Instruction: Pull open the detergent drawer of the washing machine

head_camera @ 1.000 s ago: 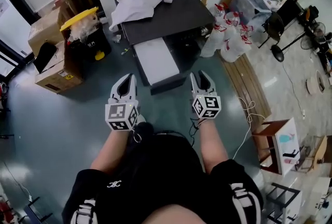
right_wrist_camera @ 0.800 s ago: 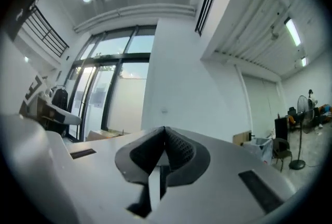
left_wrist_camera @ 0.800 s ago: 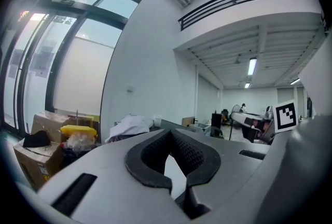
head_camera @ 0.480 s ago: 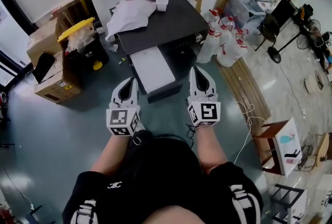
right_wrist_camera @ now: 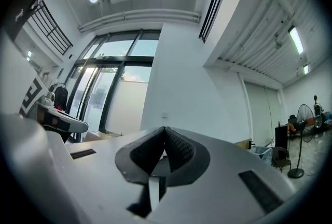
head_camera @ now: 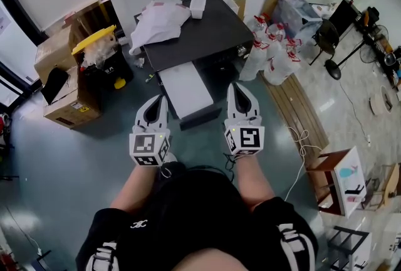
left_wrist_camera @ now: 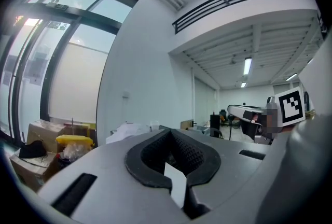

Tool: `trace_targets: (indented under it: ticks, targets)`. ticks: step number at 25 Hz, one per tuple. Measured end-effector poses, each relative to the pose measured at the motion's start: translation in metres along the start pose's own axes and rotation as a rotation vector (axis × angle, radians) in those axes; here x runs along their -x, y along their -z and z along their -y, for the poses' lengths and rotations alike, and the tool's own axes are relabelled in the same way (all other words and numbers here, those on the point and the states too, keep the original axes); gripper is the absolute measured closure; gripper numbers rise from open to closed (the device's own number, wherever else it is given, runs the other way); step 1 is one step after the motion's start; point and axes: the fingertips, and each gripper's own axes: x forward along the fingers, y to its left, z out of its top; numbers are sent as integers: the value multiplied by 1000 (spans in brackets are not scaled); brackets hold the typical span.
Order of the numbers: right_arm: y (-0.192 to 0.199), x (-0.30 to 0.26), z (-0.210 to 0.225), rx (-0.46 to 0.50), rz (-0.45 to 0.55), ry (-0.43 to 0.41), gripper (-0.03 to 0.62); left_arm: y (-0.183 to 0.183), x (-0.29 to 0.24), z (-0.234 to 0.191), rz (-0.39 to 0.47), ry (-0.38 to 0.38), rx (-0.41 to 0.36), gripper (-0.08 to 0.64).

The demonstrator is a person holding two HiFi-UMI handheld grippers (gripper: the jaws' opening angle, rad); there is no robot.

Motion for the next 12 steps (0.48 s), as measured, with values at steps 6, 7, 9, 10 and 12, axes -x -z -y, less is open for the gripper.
trace_targets:
  ticks: [6,7,9,10,12]
  targets:
    - [2,-5,-3,11,-17,-17,589,-3,-5,1,-3,0,-3,557]
    - [2,-5,-3,12,-20,-18,589,-3,-6,1,-3,0,-3,557]
    - [3,-6,-2,15,-19,-21,589,-4,-8,3,-1,2,-4,558]
    - [3,-6,-2,17,-16,-23,589,-4,-10,4,0,3,-5,558]
    - [4,-7,-1,23,-7,-29,589,-5,-12,6,2,5,-8,558]
